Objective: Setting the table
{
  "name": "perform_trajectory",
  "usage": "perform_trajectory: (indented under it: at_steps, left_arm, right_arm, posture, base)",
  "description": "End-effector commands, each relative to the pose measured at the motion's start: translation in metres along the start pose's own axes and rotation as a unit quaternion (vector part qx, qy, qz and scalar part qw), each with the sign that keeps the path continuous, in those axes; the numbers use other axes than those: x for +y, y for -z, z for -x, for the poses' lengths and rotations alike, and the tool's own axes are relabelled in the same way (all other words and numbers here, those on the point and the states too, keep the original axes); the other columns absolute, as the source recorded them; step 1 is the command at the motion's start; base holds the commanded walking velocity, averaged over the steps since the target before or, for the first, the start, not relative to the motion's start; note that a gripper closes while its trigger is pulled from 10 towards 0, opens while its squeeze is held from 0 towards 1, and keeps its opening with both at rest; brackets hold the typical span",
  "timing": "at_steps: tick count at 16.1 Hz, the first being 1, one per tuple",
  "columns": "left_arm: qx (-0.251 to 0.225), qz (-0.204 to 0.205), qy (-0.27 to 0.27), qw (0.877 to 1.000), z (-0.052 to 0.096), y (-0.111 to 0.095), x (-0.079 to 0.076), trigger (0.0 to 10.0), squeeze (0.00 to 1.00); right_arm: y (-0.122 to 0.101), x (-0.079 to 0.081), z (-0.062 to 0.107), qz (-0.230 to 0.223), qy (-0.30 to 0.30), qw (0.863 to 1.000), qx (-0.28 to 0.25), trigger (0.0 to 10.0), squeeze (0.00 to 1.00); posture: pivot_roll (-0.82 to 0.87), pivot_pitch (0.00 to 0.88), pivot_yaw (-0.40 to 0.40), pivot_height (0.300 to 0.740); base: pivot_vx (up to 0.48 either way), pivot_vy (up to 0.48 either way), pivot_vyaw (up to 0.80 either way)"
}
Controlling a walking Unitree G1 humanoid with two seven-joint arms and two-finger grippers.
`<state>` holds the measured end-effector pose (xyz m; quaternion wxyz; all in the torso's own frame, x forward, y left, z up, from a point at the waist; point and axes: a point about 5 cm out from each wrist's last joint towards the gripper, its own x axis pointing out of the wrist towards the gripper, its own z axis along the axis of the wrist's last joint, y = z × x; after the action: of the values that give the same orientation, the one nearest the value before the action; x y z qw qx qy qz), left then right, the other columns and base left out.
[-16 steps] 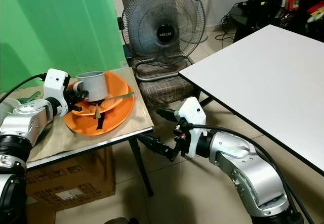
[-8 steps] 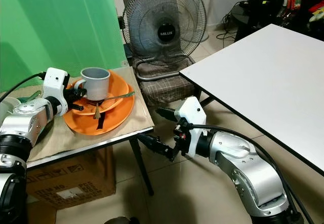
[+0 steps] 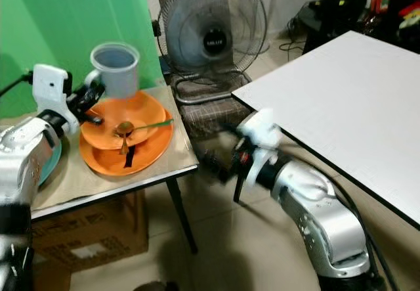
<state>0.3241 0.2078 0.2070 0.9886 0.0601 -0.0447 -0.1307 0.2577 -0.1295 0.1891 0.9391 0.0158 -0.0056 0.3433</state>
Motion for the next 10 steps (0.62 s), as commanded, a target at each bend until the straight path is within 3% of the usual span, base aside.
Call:
perform_trajectory:
  at_steps: [1, 2, 3, 4, 5, 7, 10]
  left_arm:
    - [-0.034, 0.000, -0.009, 0.999, 0.005, -0.020, -0.006, 0.0, 0.00]
    - [-0.061, 0.011, -0.018, 0.998, 0.013, -0.029, -0.022, 3.9, 0.00]
    - [-0.078, 0.019, -0.024, 0.997, 0.019, -0.036, -0.032, 9.3, 0.00]
    - [-0.086, 0.026, -0.024, 0.996, 0.021, -0.039, -0.039, 9.3, 0.00]
    - [-0.100, 0.027, -0.026, 0.994, 0.024, -0.044, -0.052, 10.0, 0.00]
    - [-0.070, 0.051, -0.061, 0.994, 0.028, -0.036, -0.061, 10.0, 0.00]
    - [-0.065, 0.011, -0.103, 0.992, 0.034, -0.030, -0.067, 10.0, 0.00]
  right_arm:
    - [-0.013, -0.007, 0.002, 0.026, 0.062, 0.997, -0.026, 10.0, 0.00]
    - [-0.011, -0.008, 0.005, 0.032, 0.104, 0.994, -0.020, 10.0, 0.00]
    - [-0.008, -0.009, 0.008, 0.027, 0.131, 0.991, -0.015, 10.0, 0.00]
    - [-0.009, -0.008, 0.008, 0.018, 0.137, 0.990, -0.029, 10.0, 0.00]
    - [-0.006, -0.008, 0.009, -0.001, 0.165, 0.986, -0.021, 10.0, 0.00]
    - [-0.003, -0.011, 0.008, -0.005, 0.209, 0.978, -0.007, 10.0, 0.00]
    - [-0.005, -0.013, 0.010, 0.003, 0.233, 0.972, -0.003, 10.0, 0.00]
  posture:
    - [-0.09, 0.000, 0.068, 0.740]
    - [-0.09, 0.000, 0.061, 0.740]
    - [-0.09, 0.000, 0.061, 0.740]
    - [-0.09, 0.000, 0.052, 0.740]
    - [-0.08, 0.000, 0.049, 0.740]
    - [-0.09, 0.000, 0.058, 0.740]
    - [-0.09, 0.000, 0.053, 0.740]
  base:
    - [0.000, 0.000, 0.00]
    - [0.000, 0.000, 0.00]
    - [0.000, 0.000, 0.00]
    - [0.000, 0.000, 0.00]
    - [0.000, 0.000, 0.00]
    - [0.000, 0.000, -0.77]
    - [0.000, 0.000, -0.76]
